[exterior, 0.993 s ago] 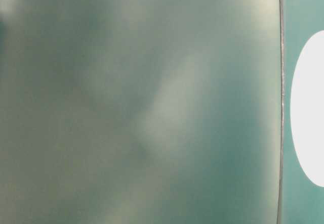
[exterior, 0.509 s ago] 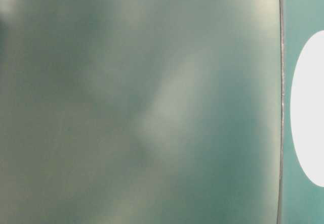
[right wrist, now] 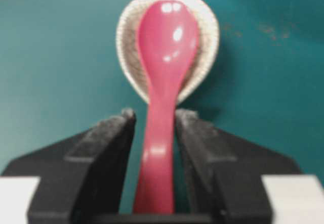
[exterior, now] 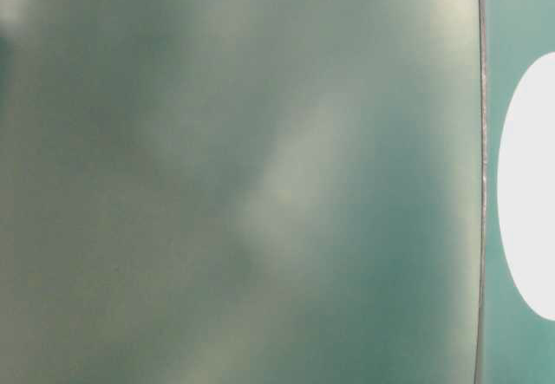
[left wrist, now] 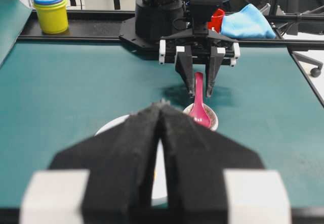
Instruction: Scoop the yellow hexagonal prism block from the bowl with a spoon using the right arm.
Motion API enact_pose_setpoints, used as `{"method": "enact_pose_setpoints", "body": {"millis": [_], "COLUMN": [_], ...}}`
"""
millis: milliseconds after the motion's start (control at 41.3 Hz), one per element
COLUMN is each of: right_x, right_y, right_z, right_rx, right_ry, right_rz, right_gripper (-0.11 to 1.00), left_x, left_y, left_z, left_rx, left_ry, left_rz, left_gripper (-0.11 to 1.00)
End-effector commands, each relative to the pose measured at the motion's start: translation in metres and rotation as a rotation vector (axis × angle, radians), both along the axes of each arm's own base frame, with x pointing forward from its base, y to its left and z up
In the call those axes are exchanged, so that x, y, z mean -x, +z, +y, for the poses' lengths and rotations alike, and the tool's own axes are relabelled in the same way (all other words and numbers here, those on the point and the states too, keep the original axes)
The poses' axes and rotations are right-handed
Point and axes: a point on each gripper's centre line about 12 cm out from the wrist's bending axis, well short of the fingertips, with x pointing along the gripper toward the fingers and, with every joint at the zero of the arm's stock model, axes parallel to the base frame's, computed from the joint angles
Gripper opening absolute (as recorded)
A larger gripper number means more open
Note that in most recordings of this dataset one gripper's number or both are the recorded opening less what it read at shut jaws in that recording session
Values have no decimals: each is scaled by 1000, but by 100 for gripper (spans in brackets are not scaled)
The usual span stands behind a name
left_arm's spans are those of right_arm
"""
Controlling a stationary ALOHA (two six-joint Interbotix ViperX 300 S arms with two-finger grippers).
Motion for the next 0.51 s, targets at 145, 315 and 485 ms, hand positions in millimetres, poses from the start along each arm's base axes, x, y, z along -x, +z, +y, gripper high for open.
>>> {"method": "enact_pose_setpoints", "body": {"millis": [145, 315, 485], "right_x": [-3, -5, -6], "right_y": [4, 4, 4], "right_z": [2, -4, -6], "right_rx": [-7, -7, -7], "right_ry": [4, -23, -36], "right_rz": [-25, -25, -25], "right_gripper": [45, 45, 44], "left_x": [-3, -3, -3], "left_y": [10, 10, 10], "left_z": [0, 1, 1], "left_rx": [-2, -2, 0], "left_ry": [1, 2, 2], "left_rz": [-25, -21, -25], "left_gripper": [0, 0, 0]}}
